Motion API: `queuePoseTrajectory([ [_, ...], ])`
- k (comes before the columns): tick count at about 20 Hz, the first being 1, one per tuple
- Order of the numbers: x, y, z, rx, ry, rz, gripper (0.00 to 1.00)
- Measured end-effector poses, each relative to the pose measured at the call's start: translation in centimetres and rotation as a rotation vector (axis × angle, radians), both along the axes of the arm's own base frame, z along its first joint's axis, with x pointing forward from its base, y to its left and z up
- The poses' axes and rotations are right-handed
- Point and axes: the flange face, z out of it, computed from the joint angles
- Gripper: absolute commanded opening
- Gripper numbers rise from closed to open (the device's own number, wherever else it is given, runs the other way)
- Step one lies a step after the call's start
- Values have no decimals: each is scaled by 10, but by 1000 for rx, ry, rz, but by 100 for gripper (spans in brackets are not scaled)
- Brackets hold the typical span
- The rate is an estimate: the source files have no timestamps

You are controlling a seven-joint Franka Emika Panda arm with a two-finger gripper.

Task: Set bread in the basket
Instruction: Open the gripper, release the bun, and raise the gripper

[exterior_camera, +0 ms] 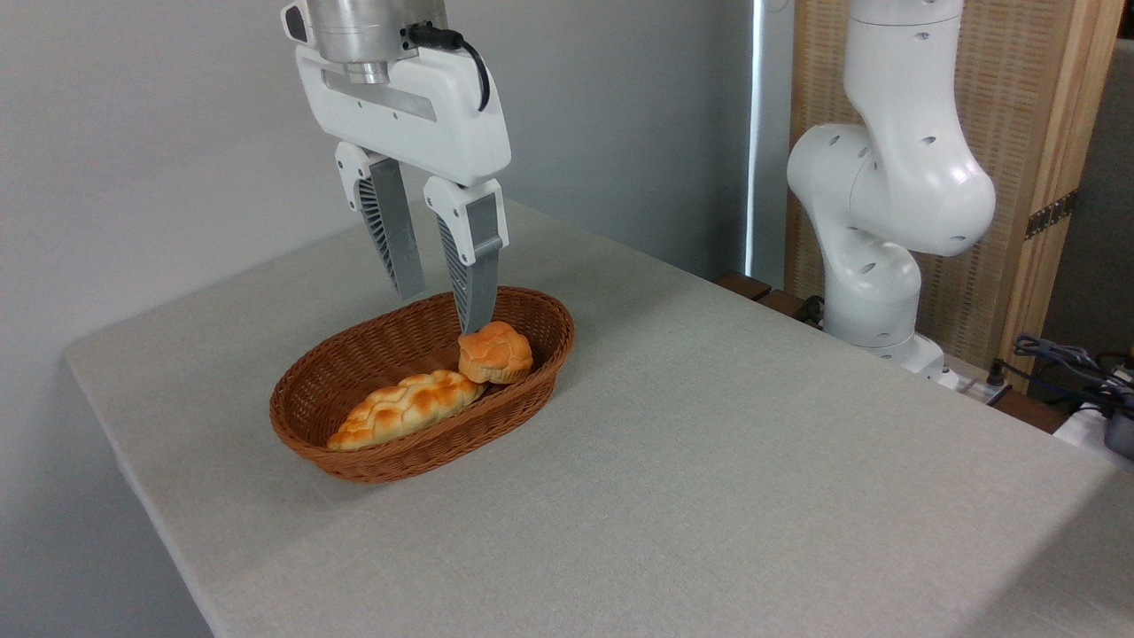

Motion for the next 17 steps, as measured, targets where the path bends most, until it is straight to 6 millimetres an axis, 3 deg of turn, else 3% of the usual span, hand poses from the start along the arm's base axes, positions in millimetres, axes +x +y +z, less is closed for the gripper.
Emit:
queuePoseTrajectory([
  [17, -1, 6, -2, 0, 17, -25, 100],
])
